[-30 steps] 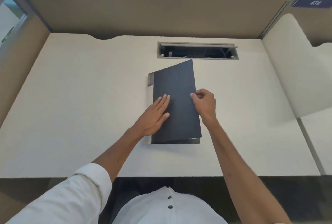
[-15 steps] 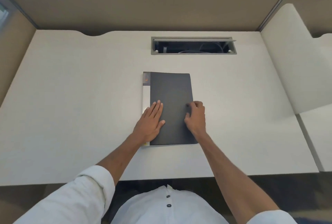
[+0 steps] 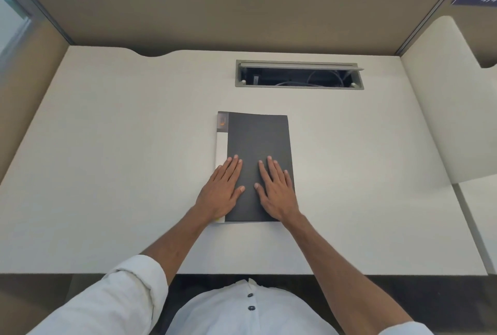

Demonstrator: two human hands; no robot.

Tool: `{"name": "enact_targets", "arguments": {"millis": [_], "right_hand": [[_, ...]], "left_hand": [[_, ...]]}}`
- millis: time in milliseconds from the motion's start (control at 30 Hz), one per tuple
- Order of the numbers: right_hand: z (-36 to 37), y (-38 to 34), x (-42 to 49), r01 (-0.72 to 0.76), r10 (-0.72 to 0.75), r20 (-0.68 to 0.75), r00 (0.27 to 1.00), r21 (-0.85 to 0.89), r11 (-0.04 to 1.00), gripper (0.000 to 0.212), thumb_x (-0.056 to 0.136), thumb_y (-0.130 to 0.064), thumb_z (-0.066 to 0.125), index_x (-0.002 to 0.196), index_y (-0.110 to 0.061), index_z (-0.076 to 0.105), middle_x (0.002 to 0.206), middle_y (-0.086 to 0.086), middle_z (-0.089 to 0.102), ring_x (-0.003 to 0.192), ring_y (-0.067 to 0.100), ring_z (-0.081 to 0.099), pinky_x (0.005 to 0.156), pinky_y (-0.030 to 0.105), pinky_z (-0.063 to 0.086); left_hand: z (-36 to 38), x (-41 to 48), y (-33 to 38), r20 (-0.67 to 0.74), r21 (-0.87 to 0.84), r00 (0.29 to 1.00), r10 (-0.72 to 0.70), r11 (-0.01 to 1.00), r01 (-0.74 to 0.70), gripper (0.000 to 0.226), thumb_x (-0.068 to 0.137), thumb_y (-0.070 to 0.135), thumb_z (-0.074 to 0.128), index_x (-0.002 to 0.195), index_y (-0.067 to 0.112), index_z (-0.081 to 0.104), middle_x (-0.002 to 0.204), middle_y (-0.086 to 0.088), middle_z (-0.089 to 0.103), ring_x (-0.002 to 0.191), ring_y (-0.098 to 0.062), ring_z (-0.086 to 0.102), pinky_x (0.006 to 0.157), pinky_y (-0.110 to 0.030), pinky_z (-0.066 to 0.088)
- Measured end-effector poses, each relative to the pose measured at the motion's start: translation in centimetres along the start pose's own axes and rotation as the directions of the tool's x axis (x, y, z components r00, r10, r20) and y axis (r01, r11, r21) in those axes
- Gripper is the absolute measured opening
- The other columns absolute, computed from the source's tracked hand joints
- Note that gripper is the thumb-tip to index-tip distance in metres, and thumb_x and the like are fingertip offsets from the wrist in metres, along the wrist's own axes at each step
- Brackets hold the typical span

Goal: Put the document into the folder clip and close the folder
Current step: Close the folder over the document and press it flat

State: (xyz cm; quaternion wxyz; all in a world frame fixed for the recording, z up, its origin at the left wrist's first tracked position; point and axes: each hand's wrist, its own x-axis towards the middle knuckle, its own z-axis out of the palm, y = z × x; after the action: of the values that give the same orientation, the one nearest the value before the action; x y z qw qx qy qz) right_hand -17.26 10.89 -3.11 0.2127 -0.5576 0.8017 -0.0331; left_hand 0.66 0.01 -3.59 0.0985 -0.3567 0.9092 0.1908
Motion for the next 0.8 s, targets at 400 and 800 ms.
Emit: {"name": "enact_targets", "arguments": {"millis": [400, 800], "right_hand": [[-0.5, -5.7, 5.1, 0.110, -0.110, 0.074, 0.991, 0.000, 0.994, 0.070, 0.118, -0.050, 0.030, 0.177, -0.029, -0.002, 0.185, -0.002, -0.012, 0.174, 0.019, -0.006, 0.142, 0.044, 0.004], [-1.3, -11.9, 12.5, 0.157, -0.158, 0.107, 0.982, 0.012, 0.987, 0.071, 0.118, -0.048, 0.031, 0.178, -0.027, 0.000, 0.186, -0.002, -0.011, 0.174, 0.019, -0.005, 0.142, 0.044, 0.005]], "left_hand": [[-2.7, -0.5, -6.8, 0.013, 0.036, 0.994, -0.106, 0.994, 0.106, 0.078, 0.119, 0.051, 0.030, 0.178, 0.015, -0.007, 0.187, 0.000, -0.014, 0.175, -0.018, -0.009, 0.144, -0.037, 0.005], [-7.0, 2.0, -15.1, 0.053, 0.049, 0.989, -0.137, 0.990, 0.134, 0.080, 0.118, 0.051, 0.033, 0.178, 0.015, -0.007, 0.187, -0.001, -0.014, 0.176, -0.018, -0.008, 0.144, -0.038, 0.007]]}}
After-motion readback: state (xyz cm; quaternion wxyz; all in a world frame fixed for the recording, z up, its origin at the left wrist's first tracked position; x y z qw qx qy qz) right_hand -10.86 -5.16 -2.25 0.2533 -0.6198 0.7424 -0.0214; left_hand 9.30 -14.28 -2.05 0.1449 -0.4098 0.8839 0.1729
